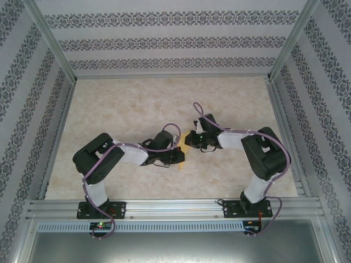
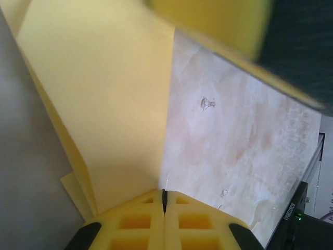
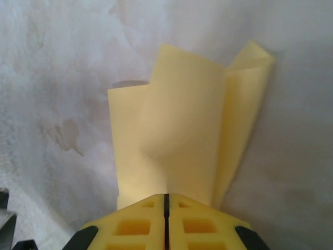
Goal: Fold a paper plane with a square sheet of paper (fold left side to right side)
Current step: Fold the wing for the fifth time at the center of the table.
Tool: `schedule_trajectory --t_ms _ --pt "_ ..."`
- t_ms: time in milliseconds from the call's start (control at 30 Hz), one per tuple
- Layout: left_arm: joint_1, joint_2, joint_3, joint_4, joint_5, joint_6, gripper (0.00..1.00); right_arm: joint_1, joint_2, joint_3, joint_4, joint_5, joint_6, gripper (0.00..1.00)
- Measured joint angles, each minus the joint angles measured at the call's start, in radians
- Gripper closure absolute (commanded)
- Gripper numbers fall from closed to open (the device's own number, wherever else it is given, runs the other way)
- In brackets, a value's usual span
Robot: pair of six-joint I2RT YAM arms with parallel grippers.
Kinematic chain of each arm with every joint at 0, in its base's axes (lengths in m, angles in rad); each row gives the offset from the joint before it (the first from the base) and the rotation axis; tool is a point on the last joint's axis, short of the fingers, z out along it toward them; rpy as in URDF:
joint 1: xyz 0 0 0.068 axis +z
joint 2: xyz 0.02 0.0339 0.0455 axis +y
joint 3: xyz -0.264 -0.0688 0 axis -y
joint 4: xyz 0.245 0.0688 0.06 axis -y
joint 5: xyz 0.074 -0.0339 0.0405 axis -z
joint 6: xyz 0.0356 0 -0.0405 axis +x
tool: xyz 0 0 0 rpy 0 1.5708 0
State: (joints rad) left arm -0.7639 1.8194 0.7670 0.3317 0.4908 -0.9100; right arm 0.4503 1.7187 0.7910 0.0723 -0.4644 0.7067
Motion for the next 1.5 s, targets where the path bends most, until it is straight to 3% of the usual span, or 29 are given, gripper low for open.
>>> schedule_trajectory --t_ms 300,800,1500 --pt "-0.008 -0.002 0.0 -0.003 -0.018 0.0 0.98 0.008 -0.16 -0.088 0.053 -0.019 -0.005 0.94" --pt "-0.014 -0.006 0.0 -0.008 -0.034 0.0 0.99 0.062 0.02 -0.069 0.104 -0.039 -0.019 0.94" --pt "-0.015 -0.006 0.0 -0.008 -0.047 0.0 1.0 -0.042 0.119 0.077 0.042 -0.071 -0.151 0.94"
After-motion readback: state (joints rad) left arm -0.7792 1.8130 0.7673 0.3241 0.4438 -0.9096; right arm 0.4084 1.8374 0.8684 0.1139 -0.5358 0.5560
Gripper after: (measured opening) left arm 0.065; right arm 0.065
